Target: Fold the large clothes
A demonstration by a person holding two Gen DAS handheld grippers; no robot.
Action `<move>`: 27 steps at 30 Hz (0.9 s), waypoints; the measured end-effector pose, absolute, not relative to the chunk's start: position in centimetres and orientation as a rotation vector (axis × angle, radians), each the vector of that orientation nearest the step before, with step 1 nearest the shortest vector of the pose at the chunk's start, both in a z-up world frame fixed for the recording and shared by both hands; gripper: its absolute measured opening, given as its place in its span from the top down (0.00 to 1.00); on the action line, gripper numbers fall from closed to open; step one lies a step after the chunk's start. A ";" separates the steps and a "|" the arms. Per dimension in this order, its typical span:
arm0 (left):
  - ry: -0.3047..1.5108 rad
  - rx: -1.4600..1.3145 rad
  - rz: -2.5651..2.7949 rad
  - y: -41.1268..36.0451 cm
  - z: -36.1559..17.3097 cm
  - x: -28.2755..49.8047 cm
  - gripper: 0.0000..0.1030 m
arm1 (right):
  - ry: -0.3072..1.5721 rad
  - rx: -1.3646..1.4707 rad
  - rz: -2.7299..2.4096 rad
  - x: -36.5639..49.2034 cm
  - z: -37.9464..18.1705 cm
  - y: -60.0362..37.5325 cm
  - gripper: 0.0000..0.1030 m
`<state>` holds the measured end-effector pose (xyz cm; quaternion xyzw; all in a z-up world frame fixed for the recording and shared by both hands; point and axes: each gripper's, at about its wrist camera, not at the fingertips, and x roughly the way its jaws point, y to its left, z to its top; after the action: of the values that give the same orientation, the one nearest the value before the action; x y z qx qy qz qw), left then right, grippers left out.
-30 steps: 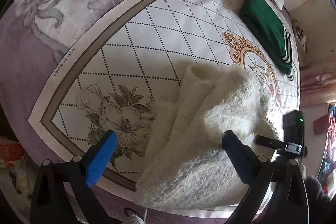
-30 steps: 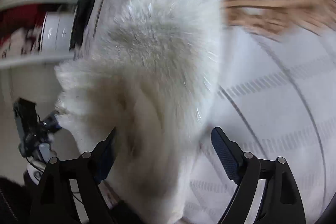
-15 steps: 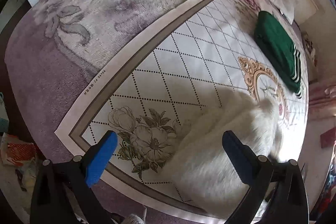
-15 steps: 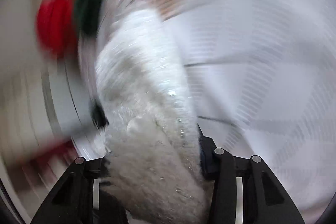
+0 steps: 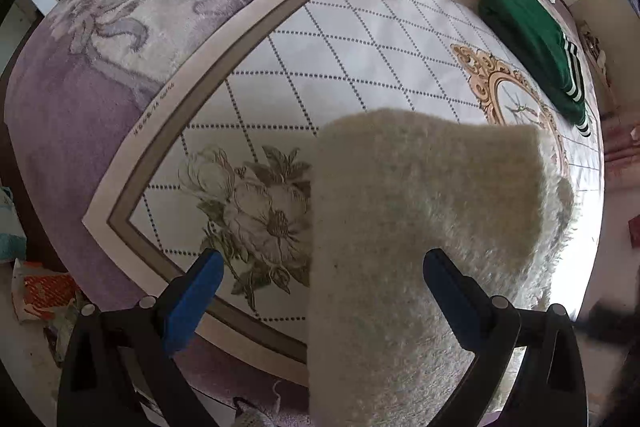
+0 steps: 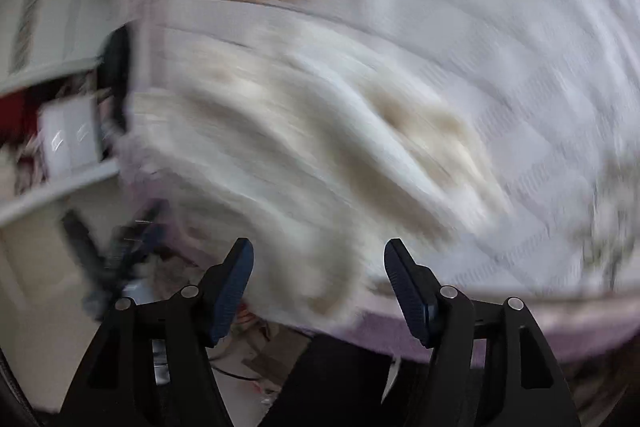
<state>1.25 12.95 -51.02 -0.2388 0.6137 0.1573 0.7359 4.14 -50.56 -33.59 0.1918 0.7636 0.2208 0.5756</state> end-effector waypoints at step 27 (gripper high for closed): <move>1.335 -0.456 0.178 3.9 -47.9 4.3 0.01 | 1.626 0.340 0.458 13.5 -34.7 -49.8 0.19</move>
<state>4.28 3.91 -47.93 -0.2093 0.6126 0.0816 0.7578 13.46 -49.82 -34.69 0.1497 0.7162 0.2016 0.6512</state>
